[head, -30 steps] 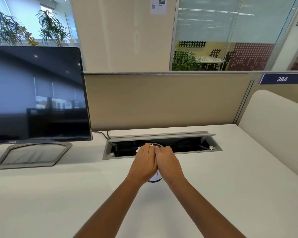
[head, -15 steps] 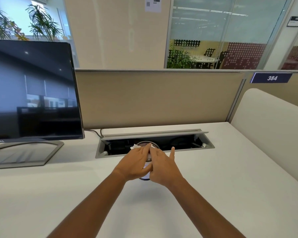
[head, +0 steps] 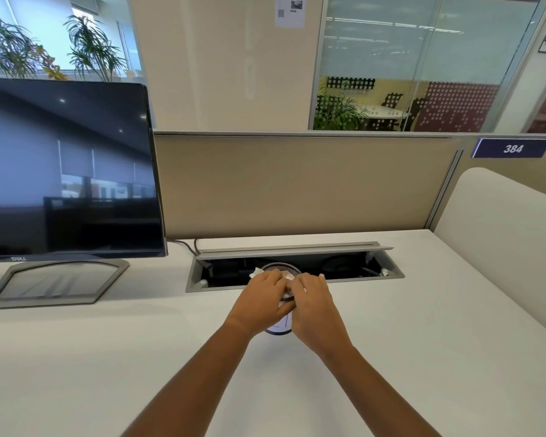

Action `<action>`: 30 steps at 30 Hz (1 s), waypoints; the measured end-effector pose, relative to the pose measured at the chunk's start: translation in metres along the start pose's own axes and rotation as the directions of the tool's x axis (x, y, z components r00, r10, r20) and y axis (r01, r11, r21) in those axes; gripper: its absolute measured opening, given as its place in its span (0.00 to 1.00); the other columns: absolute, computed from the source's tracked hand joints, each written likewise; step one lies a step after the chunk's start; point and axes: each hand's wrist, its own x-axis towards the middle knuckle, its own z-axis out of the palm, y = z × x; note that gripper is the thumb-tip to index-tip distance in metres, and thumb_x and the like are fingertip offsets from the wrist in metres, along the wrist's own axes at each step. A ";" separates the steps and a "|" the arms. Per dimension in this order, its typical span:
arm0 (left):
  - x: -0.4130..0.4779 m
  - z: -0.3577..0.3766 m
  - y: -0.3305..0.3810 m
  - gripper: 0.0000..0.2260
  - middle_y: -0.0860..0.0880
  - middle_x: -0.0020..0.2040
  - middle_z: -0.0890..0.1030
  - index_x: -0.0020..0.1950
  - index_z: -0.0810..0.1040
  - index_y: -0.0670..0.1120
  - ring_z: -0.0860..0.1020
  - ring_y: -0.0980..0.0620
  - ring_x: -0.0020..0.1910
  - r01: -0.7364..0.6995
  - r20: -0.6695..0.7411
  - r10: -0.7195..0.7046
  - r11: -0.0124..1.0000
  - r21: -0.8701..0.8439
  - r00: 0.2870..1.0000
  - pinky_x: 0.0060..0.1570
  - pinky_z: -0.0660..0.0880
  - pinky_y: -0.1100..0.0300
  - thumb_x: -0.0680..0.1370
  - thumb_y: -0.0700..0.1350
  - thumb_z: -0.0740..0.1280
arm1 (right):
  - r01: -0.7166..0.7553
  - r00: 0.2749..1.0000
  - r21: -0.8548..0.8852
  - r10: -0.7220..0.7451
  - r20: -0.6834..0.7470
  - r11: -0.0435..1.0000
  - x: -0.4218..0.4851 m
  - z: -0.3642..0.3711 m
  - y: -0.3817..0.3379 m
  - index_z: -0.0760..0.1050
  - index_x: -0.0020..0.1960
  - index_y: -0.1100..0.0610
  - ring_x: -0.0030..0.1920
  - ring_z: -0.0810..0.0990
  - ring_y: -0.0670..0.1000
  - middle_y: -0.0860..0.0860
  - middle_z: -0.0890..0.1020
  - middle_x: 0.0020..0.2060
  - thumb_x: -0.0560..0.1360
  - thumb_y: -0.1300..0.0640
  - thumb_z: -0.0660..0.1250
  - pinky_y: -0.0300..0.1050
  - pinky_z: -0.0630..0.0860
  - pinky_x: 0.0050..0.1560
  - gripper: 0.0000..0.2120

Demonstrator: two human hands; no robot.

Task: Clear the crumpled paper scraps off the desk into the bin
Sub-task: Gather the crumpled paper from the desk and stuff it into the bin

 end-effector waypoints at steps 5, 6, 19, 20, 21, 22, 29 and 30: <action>-0.001 -0.007 0.007 0.21 0.49 0.69 0.72 0.68 0.70 0.46 0.69 0.51 0.67 -0.028 -0.028 0.030 0.997 0.070 0.999 0.68 0.63 0.58 0.80 0.55 0.57 | -0.139 0.988 0.353 0.104 0.117 0.925 0.016 -0.021 -0.005 0.75 0.57 0.62 0.53 0.77 0.55 0.57 0.81 0.51 0.75 0.60 0.52 0.44 0.72 0.57 0.18; -0.004 -0.009 0.005 0.19 0.48 0.68 0.74 0.68 0.71 0.46 0.70 0.50 0.66 -0.035 -0.023 0.036 0.997 0.069 0.999 0.67 0.65 0.59 0.80 0.53 0.57 | -0.180 0.977 0.411 0.113 0.183 0.894 0.025 -0.022 -0.007 0.74 0.60 0.60 0.58 0.75 0.53 0.56 0.80 0.55 0.77 0.61 0.52 0.41 0.70 0.58 0.17; 0.016 0.018 0.023 0.17 0.41 0.68 0.72 0.68 0.66 0.38 0.70 0.50 0.66 0.221 -0.070 -0.210 0.940 0.261 0.975 0.67 0.64 0.65 0.81 0.44 0.57 | -0.204 0.865 0.337 0.008 0.501 0.919 0.067 -0.016 -0.011 0.79 0.58 0.55 0.61 0.76 0.52 0.53 0.80 0.59 0.80 0.44 0.48 0.44 0.68 0.60 0.25; 0.010 0.009 0.020 0.18 0.39 0.70 0.70 0.70 0.66 0.39 0.68 0.47 0.68 0.062 -0.024 -0.058 0.976 0.207 0.998 0.69 0.64 0.61 0.81 0.44 0.56 | -0.227 0.878 0.354 0.033 0.477 0.907 0.065 -0.017 -0.007 0.79 0.58 0.55 0.59 0.77 0.52 0.53 0.81 0.58 0.80 0.43 0.48 0.45 0.69 0.60 0.25; 0.001 0.000 0.019 0.18 0.39 0.71 0.68 0.70 0.65 0.40 0.66 0.43 0.71 -0.054 0.007 0.054 0.965 0.258 0.999 0.71 0.62 0.55 0.81 0.43 0.56 | -0.247 0.888 0.370 0.056 0.457 0.896 0.063 -0.019 -0.002 0.79 0.58 0.55 0.58 0.78 0.52 0.54 0.82 0.57 0.80 0.43 0.48 0.45 0.71 0.60 0.25; -0.003 -0.002 0.015 0.18 0.39 0.70 0.70 0.69 0.68 0.41 0.67 0.41 0.71 -0.140 -0.051 0.172 0.916 0.375 0.984 0.71 0.63 0.51 0.80 0.44 0.57 | -0.261 0.896 0.384 0.074 0.438 0.886 0.061 -0.020 0.002 0.79 0.57 0.55 0.57 0.78 0.52 0.54 0.82 0.56 0.80 0.44 0.48 0.46 0.72 0.61 0.25; -0.017 0.000 0.015 0.15 0.47 0.56 0.82 0.59 0.78 0.43 0.81 0.50 0.55 -0.272 -0.376 0.352 0.929 0.249 0.857 0.56 0.77 0.58 0.75 0.45 0.62 | -0.303 0.928 0.527 0.118 0.354 0.794 0.046 -0.018 0.018 0.79 0.57 0.56 0.54 0.79 0.48 0.51 0.83 0.53 0.81 0.47 0.49 0.34 0.72 0.54 0.23; -0.020 0.000 0.014 0.17 0.46 0.59 0.81 0.61 0.77 0.42 0.79 0.50 0.58 -0.251 -0.378 0.308 0.949 0.192 0.873 0.59 0.75 0.59 0.76 0.44 0.58 | -0.301 0.931 0.544 0.118 0.347 0.783 0.043 -0.018 0.019 0.79 0.56 0.56 0.53 0.79 0.49 0.52 0.83 0.51 0.81 0.48 0.49 0.32 0.72 0.52 0.22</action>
